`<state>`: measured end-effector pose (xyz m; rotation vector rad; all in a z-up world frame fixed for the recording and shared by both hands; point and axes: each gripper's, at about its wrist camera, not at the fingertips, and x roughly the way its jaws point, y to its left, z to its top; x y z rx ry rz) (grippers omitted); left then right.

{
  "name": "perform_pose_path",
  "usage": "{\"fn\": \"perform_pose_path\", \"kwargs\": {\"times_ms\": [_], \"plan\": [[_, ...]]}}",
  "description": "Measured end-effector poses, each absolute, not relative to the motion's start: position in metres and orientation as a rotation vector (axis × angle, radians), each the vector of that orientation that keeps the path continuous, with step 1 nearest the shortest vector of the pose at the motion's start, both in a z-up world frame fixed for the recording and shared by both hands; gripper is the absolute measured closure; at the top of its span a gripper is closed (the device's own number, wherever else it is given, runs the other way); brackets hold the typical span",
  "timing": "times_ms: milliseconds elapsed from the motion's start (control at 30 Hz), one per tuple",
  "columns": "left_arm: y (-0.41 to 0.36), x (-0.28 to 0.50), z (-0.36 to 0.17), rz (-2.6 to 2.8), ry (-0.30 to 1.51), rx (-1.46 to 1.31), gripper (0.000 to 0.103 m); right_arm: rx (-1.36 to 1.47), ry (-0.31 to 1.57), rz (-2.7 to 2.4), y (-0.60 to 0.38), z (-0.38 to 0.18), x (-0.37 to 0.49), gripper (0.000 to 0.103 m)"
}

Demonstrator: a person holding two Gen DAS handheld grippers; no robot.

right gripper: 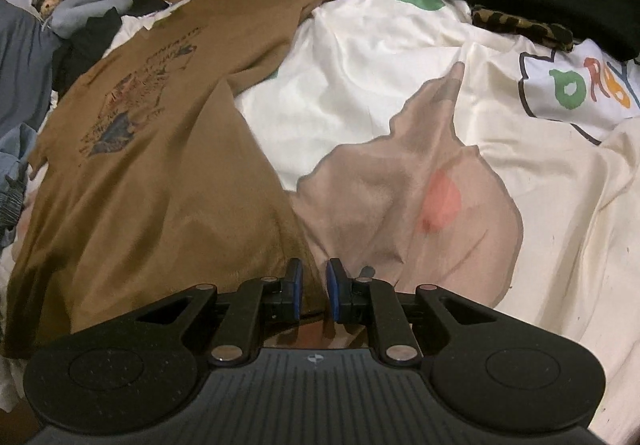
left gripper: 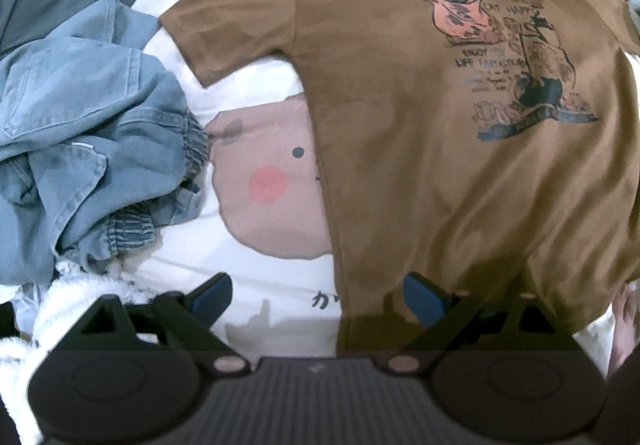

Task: Fold clothes
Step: 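Pinch the brown T-shirt side edge with the right gripper and tug it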

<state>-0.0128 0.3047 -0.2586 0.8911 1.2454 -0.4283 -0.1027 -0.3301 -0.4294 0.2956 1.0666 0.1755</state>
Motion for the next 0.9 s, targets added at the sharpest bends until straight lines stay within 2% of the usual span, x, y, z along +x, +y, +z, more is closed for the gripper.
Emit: {"fn": "perform_pose_path", "kwargs": {"times_ms": [267, 333, 433, 833, 867, 900], "plan": [[0.312, -0.011, -0.261, -0.411, 1.241, 0.885, 0.009, 0.244, 1.095, 0.165, -0.321, -0.429, -0.106, 0.087], [0.315, -0.012, -0.262, -0.408, 1.244, 0.882, 0.009, 0.220, 1.100, 0.169, -0.320, -0.429, -0.106, 0.083], [0.319, -0.016, -0.265, -0.409, 1.251, 0.888, 0.009, 0.214, 1.115, 0.168, -0.319, -0.429, -0.105, 0.083], [0.329, -0.020, -0.272, -0.427, 1.240, 0.808, 0.009, 0.150, 1.260, 0.250, -0.317, -0.427, -0.081, 0.082], [0.330, -0.019, -0.272, -0.427, 1.238, 0.794, 0.009, 0.142, 1.267, 0.256, -0.316, -0.426, -0.080, 0.083], [0.330, -0.018, -0.272, -0.430, 1.237, 0.781, 0.009, 0.135, 1.275, 0.263, -0.315, -0.426, -0.078, 0.091]]}}
